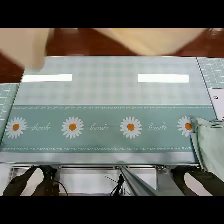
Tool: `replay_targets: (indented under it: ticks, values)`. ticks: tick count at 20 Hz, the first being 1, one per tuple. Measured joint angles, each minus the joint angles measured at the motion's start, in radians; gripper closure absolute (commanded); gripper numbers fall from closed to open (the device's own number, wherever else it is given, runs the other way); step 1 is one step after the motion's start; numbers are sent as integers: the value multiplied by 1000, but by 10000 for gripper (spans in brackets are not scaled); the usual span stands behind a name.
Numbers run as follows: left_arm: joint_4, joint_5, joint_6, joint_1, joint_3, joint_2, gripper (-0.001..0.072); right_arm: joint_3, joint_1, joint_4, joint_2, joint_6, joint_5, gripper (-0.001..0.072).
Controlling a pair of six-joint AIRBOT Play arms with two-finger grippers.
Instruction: Fold the shirts.
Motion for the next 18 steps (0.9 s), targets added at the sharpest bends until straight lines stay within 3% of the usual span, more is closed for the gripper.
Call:
replay_targets:
  ticks: [6, 11, 15, 18]
  values:
    - [320, -56, -76, 25, 32, 251, 684, -130, -6, -100, 279, 11, 136, 687]
    - [440, -112, -92, -87, -13, 370, 684, -367, -6, -134, 429, 63, 250, 687]
    - [483, -179, -112, -148, -230, 397, 684, -696, -6, -139, 511, 98, 269, 687]
    - [487, -144, -119, -164, -498, 375, 684, -978, -6, -164, 528, 108, 189, 687]
